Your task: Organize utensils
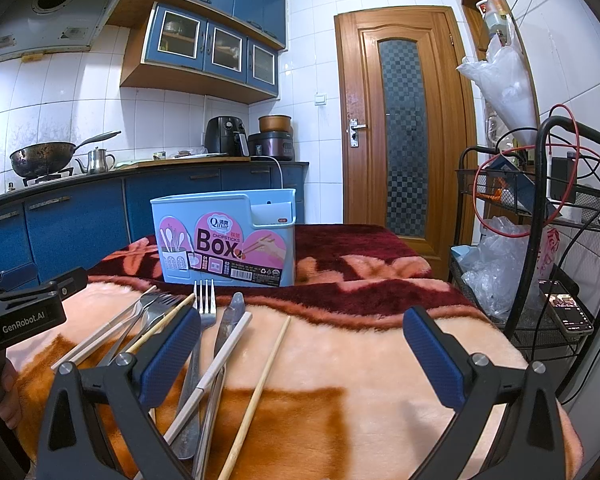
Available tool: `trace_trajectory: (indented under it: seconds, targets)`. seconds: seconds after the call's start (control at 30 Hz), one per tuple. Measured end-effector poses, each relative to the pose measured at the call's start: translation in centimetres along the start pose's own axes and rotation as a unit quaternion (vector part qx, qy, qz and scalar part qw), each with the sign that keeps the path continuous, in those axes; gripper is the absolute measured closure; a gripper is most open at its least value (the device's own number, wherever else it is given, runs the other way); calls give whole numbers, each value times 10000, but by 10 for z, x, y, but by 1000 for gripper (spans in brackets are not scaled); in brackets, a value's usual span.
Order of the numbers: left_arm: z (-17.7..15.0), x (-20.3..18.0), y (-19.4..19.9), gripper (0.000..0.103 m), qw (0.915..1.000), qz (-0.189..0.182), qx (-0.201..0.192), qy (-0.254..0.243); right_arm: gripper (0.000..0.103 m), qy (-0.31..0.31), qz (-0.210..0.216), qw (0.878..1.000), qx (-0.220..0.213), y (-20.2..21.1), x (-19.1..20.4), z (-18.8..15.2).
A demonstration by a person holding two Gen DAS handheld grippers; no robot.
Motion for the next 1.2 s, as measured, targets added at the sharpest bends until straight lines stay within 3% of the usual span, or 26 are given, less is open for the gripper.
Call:
trace_trajectory:
  seconds: [1.2]
  targets:
    - [1, 2, 1, 10, 10000, 11, -18, -35, 0, 7, -6, 10000, 15, 0, 0, 0]
Point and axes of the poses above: each gripper's, at about its wrist camera, not at the fingertips, and y roughly against the way its jaws point, x to its left, z to its top, the point moved 3 cm from there along -y, roughly the way its jaws point, and after that the axes turned 10 degrees about -y, right-handed, at the moved point
